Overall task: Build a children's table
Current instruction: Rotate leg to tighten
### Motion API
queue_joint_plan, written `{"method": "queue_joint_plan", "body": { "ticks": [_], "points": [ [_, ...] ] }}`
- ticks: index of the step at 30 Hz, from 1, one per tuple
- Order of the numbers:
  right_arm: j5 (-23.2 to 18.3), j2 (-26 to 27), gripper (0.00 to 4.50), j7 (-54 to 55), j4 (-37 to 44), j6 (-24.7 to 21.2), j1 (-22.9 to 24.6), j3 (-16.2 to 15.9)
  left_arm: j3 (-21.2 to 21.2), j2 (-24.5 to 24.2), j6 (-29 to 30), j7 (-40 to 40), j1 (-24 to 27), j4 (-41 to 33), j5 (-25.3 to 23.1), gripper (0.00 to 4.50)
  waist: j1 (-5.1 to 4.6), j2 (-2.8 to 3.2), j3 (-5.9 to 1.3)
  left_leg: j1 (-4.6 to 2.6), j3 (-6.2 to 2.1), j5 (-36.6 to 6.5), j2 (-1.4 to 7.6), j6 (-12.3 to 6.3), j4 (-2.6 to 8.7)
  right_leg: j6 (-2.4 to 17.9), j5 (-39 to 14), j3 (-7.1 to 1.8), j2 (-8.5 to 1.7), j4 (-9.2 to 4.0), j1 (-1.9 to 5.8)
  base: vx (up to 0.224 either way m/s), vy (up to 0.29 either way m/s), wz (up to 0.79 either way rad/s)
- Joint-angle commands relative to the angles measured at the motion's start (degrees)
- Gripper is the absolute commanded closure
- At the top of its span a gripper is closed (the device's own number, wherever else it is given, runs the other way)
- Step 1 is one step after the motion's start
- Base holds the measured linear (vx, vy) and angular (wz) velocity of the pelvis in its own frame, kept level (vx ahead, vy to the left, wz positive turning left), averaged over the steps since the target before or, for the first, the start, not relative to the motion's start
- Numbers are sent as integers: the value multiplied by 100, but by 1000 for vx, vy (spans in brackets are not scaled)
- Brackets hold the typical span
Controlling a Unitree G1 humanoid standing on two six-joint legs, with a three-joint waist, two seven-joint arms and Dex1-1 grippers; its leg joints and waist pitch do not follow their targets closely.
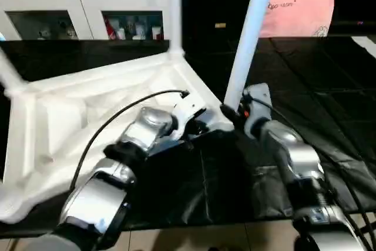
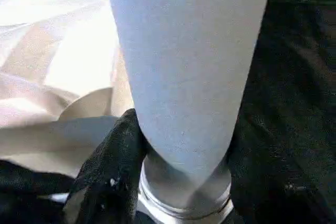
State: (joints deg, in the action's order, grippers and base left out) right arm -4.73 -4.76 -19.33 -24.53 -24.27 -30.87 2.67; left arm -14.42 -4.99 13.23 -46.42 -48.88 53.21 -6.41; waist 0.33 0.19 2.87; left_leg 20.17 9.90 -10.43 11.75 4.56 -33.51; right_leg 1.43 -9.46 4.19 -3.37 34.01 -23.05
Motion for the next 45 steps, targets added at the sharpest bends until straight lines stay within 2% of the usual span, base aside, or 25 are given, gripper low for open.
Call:
{"method": "queue_joint_plan", "body": {
  "ticks": [1, 3, 5, 6, 7, 9, 11, 14, 16, 18, 20, 22, 23, 24, 25, 28, 30, 32, 37, 40, 42, 45],
  "points": [
    [-52, 343, 218, -155, -119, -133, 5, -355, -39, 313, -191, 59, -235, -62, 32, 450, 42, 15, -380, 18, -34, -1139, 58, -263, 339, 1051, -1596, -246, -391, -492, 328, 0, 0, 0],
    [-104, 387, 184, -189, 34, -165, 61, -297, -6, 301, -234, 32, -228, -44, 33, 450, 47, 6, -374, 25, -28, -1112, 58, -312, 341, 1087, -1537, -249, -399, -491, 346, 0, 0, 0],
    [-102, 381, 179, -178, 65, -168, 82, -297, -3, 293, -235, 32, -225, -38, 31, 450, 46, 8, -372, 16, -29, -1147, 65, -311, 346, 1087, -1583, -247, -398, -493, 343, 0, 0, 0],
    [-82, 274, 172, -246, 148, -117, 180, -350, -34, 230, -290, -44, -200, -23, 19, 450, 47, -9, -364, 8, -25, -1200, 72, -300, 349, 1074, -1679, -251, -405, -506, 338, 0, 0, 0],
    [-76, 172, 144, -324, 226, -68, 267, -383, -67, 169, -360, -121, -176, -20, 4, 450, 56, -6, -362, 8, -28, -1197, 71, -298, 351, 1058, -1701, -253, -408, -509, 339, 0, 0, 0],
    [-71, -47, 144, -599, 382, 62, 441, -480, -122, 60, -501, -289, -130, -22, -21, 450, 80, -1, -364, 6, -29, -1188, 76, -311, 355, 1016, -1716, -254, -411, -515, 343, 0, 0, 0],
    [-129, -293, 113, -982, 580, 168, 636, -535, -171, -61, -625, -502, -69, -85, -28, 450, 120, -4, -367, 8, -25, -1156, 85, -353, 353, 1005, -1589, -265, -415, -506, 353, 0, 0, 0],
    [-388, -727, 90, -1742, 991, 262, 952, -459, -247, -291, -848, -994, 27, -196, 3, 450, 194, -27, -360, 18, -11, -1099, 84, -457, 349, 1038, -1460, -272, -416, -495, 372, 0, 0, 0],
    [-591, -1099, 69, -2345, 1220, 314, 1118, -381, -285, -450, -1046, -1554, 116, -330, 123, 450, 215, -53, -359, 12, -11, -1118, 98, -476, 353, 1040, -1555, -267, -428, -500, 365, 0, 0, 0],
    [-832, -1502, 53, -2978, 1424, 338, 1272, -353, -355, -602, -1230, -1990, 153, -376, 155, 450, 234, -48, -354, 18, -17, -1136, 96, -498, 353, 1030, -1652, -260, -431, -504, 367, 0, 0, 0],
    [-971, -1719, 41, -3339, 1516, 309, 1344, -357, -399, -671, -1323, -2180, 156, -369, 158, 450, 257, -57, -350, 5, -8, -1142, 116, -541, 346, 1048, -1641, -269, -429, -502, 353, 0, 0, 0],
    [-1185, -2238, 19, -4236, 1635, 305, 1486, -437, -528, -812, -1476, -2830, 220, -454, 247, 450, 308, -69, -344, 10, -2, -1122, 128, -553, 346, 1041, -1677, -270, -434, -495, 350, 0, 0, 0],
    [-1185, -2238, 19, -4236, 1635, 305, 1486, -437, -528, -812, -1476, -2830, 220, -454, 247, 450, 326, -71, -352, 2, -3, -1111, 127, -560, 344, 1051, -1668, -264, -433, -491, 357, 0, 0, 0],
    [-1237, -2437, 8, -4604, 1648, 331, 1528, -498, -602, -877, -1518, -3185, 280, -540, 286, 450, 354, -94, -351, 17, 0, -1035, 140, -567, 340, 1072, -1625, -268, -446, -471, 355, 0, 0, 0],
    [-1185, -2510, 3, -4732, 1605, 445, 1520, -558, -656, -915, -1544, -3355, 311, -584, 279, 450, 374, -80, -352, 10, 7, -1013, 149, -565, 338, 1082, -1631, -263, -443, -471, 339, 0, 0, 0],
    [-1083, -2594, 3, -4957, 1493, 669, 1460, -703, -768, -983, -1636, -3639, 360, -658, 244, 450, 415, -61, -348, -8, 11, -1068, 157, -517, 337, 1073, -1713, -260, -448, -477, 311, 0, 0, 0],
    [-1090, -2650, 3, -5234, 1409, 842, 1392, -843, -865, -1028, -1731, -3881, 390, -697, 217, 450, 478, -56, -346, -36, 15, -1141, 161, -470, 341, 1039, -1872, -261, -448, -497, 290, 0, 0, 0],
    [-1141, -2651, 3, -5515, 1282, 889, 1289, -956, -949, -1060, -1820, -4050, 401, -716, 195, 450, 493, -50, -349, -26, 6, -1162, 170, -444, 349, 1048, -1831, -260, -447, -483, 303, 0, 0, 0],
    [-1230, -2617, 54, -6101, 983, 815, 1016, -1200, -1044, -1060, -1864, -4256, 415, -790, 191, 450, 513, -48, -358, -16, 1, -1168, 168, -424, 343, 1100, -1751, -254, -448, -459, 316, 0, 0, 0],
    [-1208, -2612, 67, -6329, 819, 851, 871, -1336, -1070, -1069, -1871, -4311, 427, -831, 180, 450, 525, -56, -363, -8, 3, -1090, 167, -443, 335, 1110, -1666, -258, -451, -450, 321, 0, 0, 0],
    [-1192, -2615, 97, -6420, 741, 886, 792, -1396, -1089, -1084, -1891, -4334, 438, -838, 171, 450, 530, -65, -371, -2, 4, -1032, 160, -443, 328, 1126, -1606, -252, -445, -437, 328, 0, 0, 0],
    [-1180, -2614, 117, -6572, 624, 945, 690, -1449, -1097, -1099, -1916, -4348, 451, -834, 169, 450, 528, -68, -373, -3, 4, -1006, 161, -449, 325, 1130, -1573, -250, -441, -429, 326, 0, 0, 0]
  ]
}}
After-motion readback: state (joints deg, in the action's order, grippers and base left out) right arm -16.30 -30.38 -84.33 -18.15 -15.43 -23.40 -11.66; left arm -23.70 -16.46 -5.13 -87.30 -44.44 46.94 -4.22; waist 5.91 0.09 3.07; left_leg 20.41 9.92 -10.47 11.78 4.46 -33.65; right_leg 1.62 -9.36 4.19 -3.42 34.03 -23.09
